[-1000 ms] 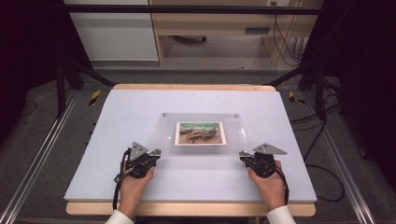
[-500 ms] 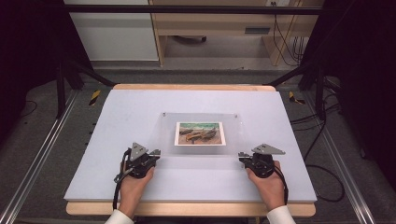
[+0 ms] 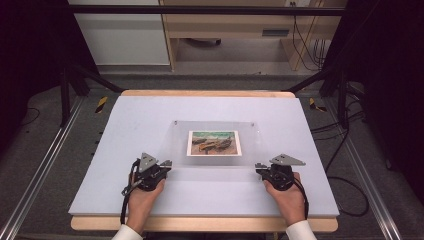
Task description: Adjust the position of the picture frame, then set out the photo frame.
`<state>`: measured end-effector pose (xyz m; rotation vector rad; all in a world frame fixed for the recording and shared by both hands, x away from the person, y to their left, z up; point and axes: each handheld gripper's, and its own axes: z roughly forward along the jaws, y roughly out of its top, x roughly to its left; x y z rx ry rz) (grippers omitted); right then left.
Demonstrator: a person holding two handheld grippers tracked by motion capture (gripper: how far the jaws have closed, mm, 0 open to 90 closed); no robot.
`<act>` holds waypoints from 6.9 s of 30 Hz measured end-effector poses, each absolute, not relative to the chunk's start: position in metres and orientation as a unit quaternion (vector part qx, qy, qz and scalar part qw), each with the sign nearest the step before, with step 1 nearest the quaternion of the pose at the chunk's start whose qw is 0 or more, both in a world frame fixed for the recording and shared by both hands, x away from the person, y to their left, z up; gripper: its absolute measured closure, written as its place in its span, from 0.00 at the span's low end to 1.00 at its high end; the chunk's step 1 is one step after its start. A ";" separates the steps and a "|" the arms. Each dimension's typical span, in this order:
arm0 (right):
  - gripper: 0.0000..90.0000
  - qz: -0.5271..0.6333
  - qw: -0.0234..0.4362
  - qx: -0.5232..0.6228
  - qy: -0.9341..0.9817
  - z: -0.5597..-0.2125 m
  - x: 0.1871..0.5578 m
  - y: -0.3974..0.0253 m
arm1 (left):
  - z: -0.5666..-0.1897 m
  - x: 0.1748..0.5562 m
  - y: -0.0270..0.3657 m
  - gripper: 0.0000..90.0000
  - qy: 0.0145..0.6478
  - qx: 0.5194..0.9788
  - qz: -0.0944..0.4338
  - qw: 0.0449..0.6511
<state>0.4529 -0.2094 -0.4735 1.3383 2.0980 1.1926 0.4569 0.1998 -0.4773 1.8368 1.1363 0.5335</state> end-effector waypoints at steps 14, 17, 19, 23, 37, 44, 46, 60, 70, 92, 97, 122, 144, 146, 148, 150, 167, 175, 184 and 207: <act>0.57 0.416 0.197 0.480 0.747 -0.472 0.448 -0.210 | -0.474 0.454 0.197 0.47 0.446 0.758 0.219 0.422; 0.43 0.411 0.210 0.483 0.744 -0.469 0.444 -0.211 | -0.473 0.453 0.198 0.35 0.448 0.757 0.217 0.423; 0.35 0.414 0.211 0.479 0.745 -0.467 0.441 -0.213 | -0.471 0.452 0.199 0.31 0.449 0.755 0.217 0.426; 0.21 0.409 0.204 0.481 0.748 -0.465 0.436 -0.213 | -0.467 0.450 0.203 0.22 0.449 0.752 0.213 0.433; 0.08 0.452 0.232 0.450 0.735 -0.442 0.418 -0.215 | -0.444 0.452 0.220 0.06 0.431 0.742 0.199 0.473; 0.19 0.449 0.228 0.459 0.732 -0.423 0.441 -0.217 | -0.430 0.477 0.225 0.10 0.435 0.747 0.165 0.475; 0.23 0.447 0.224 0.459 0.734 -0.422 0.449 -0.215 | -0.430 0.486 0.223 0.10 0.435 0.755 0.158 0.464; 0.24 0.440 0.175 0.478 0.739 -0.433 0.486 -0.208 | -0.446 0.505 0.214 0.18 0.462 0.747 0.129 0.460; 0.26 0.432 0.137 0.503 0.736 -0.445 0.496 -0.211 | -0.456 0.510 0.214 0.25 0.478 0.734 0.088 0.474; 0.23 0.457 0.070 0.534 0.708 -0.453 0.496 -0.218 | -0.466 0.512 0.219 0.22 0.495 0.711 0.020 0.499; 0.23 0.459 0.069 0.530 0.709 -0.453 0.497 -0.219 | -0.466 0.512 0.219 0.22 0.494 0.711 0.022 0.499; 0.24 0.463 0.035 0.547 0.697 -0.456 0.497 -0.220 | -0.466 0.513 0.220 0.23 0.490 0.712 0.022 0.502; 0.25 0.463 0.055 0.532 0.707 -0.454 0.493 -0.219 | -0.462 0.508 0.222 0.29 0.484 0.717 0.034 0.501; 0.25 0.463 0.057 0.530 0.708 -0.453 0.492 -0.219 | -0.462 0.507 0.223 0.29 0.482 0.719 0.038 0.500; 0.25 0.462 0.060 0.527 0.710 -0.453 0.491 -0.219 | -0.461 0.506 0.223 0.31 0.482 0.718 0.040 0.502; 0.25 0.462 0.065 0.524 0.713 -0.452 0.490 -0.218 | -0.461 0.504 0.224 0.32 0.480 0.718 0.044 0.502; 0.27 0.449 0.106 0.498 0.734 -0.444 0.473 -0.214 | -0.451 0.488 0.226 0.40 0.464 0.730 0.070 0.497; 0.29 0.443 0.128 0.484 0.743 -0.442 0.464 -0.213 | -0.448 0.480 0.227 0.44 0.457 0.733 0.080 0.497; 0.32 0.439 0.141 0.478 0.747 -0.440 0.455 -0.213 | -0.446 0.473 0.227 0.47 0.453 0.737 0.089 0.494; 0.40 0.430 0.172 0.461 0.757 -0.437 0.437 -0.213 | -0.442 0.458 0.228 0.54 0.441 0.745 0.111 0.488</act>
